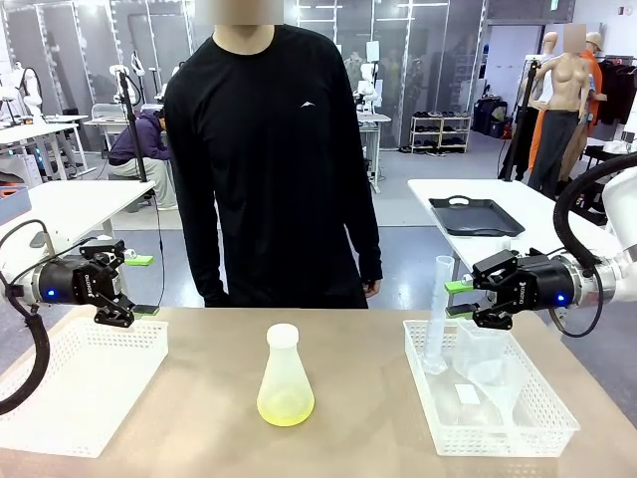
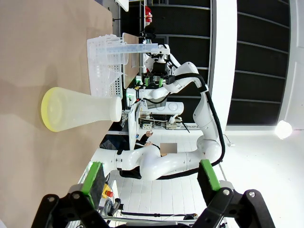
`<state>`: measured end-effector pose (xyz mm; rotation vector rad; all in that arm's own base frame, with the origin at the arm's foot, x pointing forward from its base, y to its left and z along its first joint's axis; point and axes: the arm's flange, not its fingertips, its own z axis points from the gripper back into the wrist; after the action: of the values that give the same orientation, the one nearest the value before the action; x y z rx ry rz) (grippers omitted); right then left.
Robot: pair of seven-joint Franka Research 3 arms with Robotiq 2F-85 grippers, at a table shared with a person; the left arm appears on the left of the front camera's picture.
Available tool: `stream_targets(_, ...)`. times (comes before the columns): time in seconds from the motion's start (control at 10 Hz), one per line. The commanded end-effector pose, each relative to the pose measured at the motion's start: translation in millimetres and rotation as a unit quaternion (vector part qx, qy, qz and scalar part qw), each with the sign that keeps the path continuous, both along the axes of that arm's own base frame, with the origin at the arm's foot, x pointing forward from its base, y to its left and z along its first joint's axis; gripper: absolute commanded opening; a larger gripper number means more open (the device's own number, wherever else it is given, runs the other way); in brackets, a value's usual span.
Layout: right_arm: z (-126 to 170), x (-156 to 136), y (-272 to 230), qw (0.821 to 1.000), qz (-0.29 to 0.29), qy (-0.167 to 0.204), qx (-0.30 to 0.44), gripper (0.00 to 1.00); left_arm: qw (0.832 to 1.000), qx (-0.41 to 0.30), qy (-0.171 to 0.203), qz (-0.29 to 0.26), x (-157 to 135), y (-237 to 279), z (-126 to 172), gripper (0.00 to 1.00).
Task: Prepare the solutions needed for the experiment.
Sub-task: When the human places the Big flask in the center of the table, pick up the Big flask and place it in the left Organizing basket.
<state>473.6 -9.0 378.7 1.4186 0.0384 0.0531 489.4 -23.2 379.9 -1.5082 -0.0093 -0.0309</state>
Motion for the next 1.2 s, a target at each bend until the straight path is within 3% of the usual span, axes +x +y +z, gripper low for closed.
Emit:
stream_targets(0.0, 1, 0, 0, 1.000, 0.004, 0.001, -0.005, 0.47, 1.000, -0.002, -0.001, 0.001, 0, 0, 2, 1.00)
stream_targets(0.3, 1, 0, 0, 1.000, 0.004, 0.001, -0.005, 0.47, 1.000, 0.000, 0.000, 0.000, 0, 0, 0, 1.00)
stream_targets(0.5, 1, 0, 0, 1.000, 0.004, 0.001, -0.005, 0.47, 0.991, 0.067, -0.112, -0.021, 4, -3, 12, 1.00)
stream_targets(0.7, 1, 0, 0, 1.000, 0.004, 0.001, -0.005, 0.47, 0.964, 0.075, -0.250, -0.041, -7, -25, 37, 1.00)
stream_targets(0.8, 1, 0, 0, 1.000, 0.004, 0.001, -0.005, 0.47, 0.948, 0.031, -0.311, -0.065, -12, -45, 52, 1.00)
stream_targets(1.0, 1, 0, 0, 1.000, 0.004, 0.001, -0.005, 0.47, 0.910, -0.040, -0.397, -0.114, -17, -81, 69, 1.00)
stream_targets(1.1, 1, 0, 0, 1.000, 0.004, 0.001, -0.005, 0.47, 0.898, -0.052, -0.419, -0.126, -15, -97, 71, 1.00)
